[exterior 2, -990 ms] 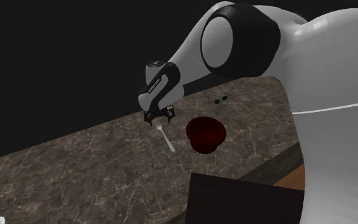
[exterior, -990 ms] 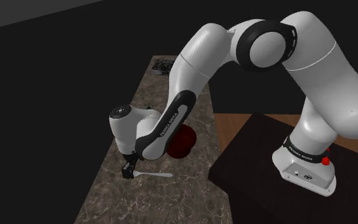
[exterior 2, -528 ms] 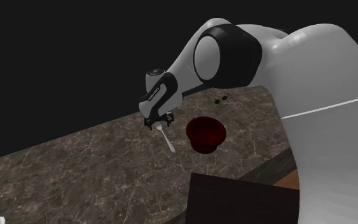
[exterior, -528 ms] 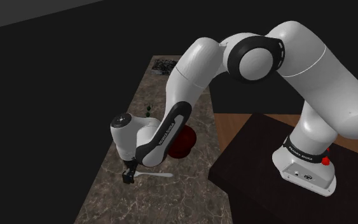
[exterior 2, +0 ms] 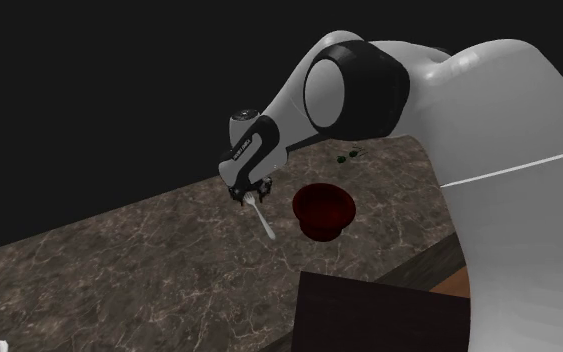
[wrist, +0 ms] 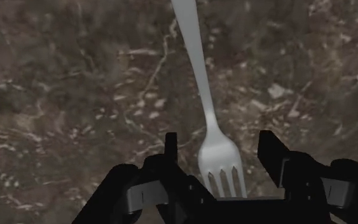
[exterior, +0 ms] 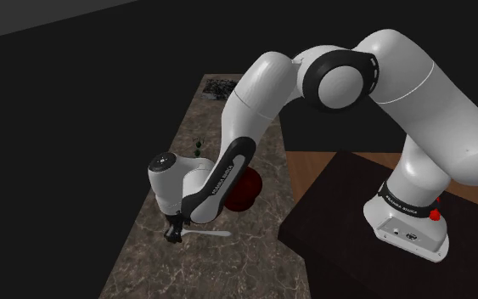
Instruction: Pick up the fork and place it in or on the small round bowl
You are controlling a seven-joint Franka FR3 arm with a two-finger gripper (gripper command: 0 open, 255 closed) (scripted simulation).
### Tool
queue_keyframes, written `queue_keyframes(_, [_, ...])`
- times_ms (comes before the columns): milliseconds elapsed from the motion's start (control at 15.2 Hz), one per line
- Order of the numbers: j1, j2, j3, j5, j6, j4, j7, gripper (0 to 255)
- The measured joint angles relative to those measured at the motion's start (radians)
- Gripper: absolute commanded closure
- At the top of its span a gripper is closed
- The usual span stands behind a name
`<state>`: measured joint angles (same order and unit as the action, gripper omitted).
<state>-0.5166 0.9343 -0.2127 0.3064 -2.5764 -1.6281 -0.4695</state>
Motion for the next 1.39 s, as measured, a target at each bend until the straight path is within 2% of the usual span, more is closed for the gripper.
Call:
queue_keyframes(660, [0.002, -0.007, 0.001, 0.0, 0.002, -0.002, 0.0, 255])
queue_keyframes(1386, [0.026, -0.129, -0.03, -0.022, 0.066, -0.065, 0.013, 255])
